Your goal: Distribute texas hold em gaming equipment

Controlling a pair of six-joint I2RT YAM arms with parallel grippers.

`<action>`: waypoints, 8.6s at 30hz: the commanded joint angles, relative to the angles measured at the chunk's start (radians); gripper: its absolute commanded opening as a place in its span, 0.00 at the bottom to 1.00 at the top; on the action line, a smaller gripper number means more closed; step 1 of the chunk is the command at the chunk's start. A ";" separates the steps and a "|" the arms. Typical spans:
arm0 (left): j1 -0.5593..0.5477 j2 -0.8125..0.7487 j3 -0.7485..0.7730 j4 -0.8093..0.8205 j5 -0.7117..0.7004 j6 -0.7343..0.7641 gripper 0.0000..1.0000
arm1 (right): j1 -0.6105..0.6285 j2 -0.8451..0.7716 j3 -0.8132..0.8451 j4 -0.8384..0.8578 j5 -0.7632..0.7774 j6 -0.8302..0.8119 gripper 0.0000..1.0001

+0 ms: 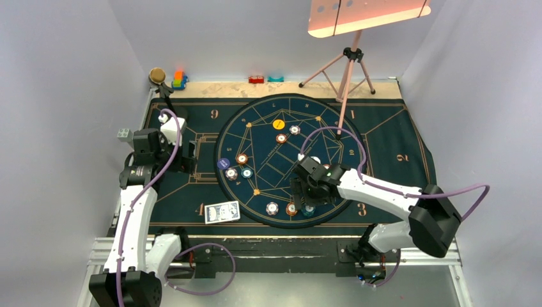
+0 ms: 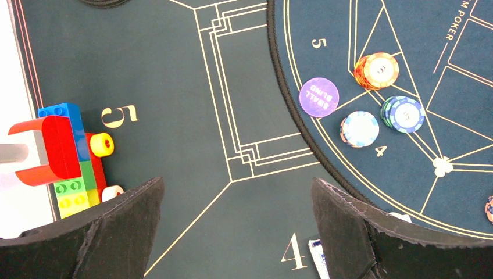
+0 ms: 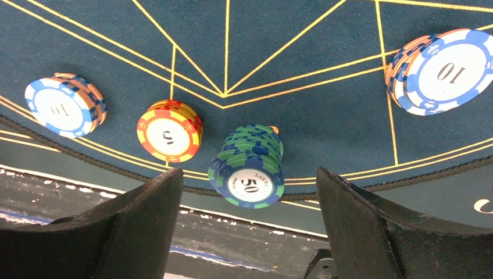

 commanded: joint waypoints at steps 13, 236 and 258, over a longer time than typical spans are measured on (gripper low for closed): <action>0.007 -0.015 -0.001 0.028 0.007 0.007 1.00 | 0.001 0.052 -0.041 0.082 0.030 0.039 0.66; 0.007 -0.063 -0.021 0.041 0.052 0.017 1.00 | -0.059 -0.030 -0.070 0.053 0.068 0.114 0.00; 0.008 -0.062 -0.021 0.033 0.075 0.028 1.00 | -0.694 0.116 0.230 0.278 0.083 -0.093 0.00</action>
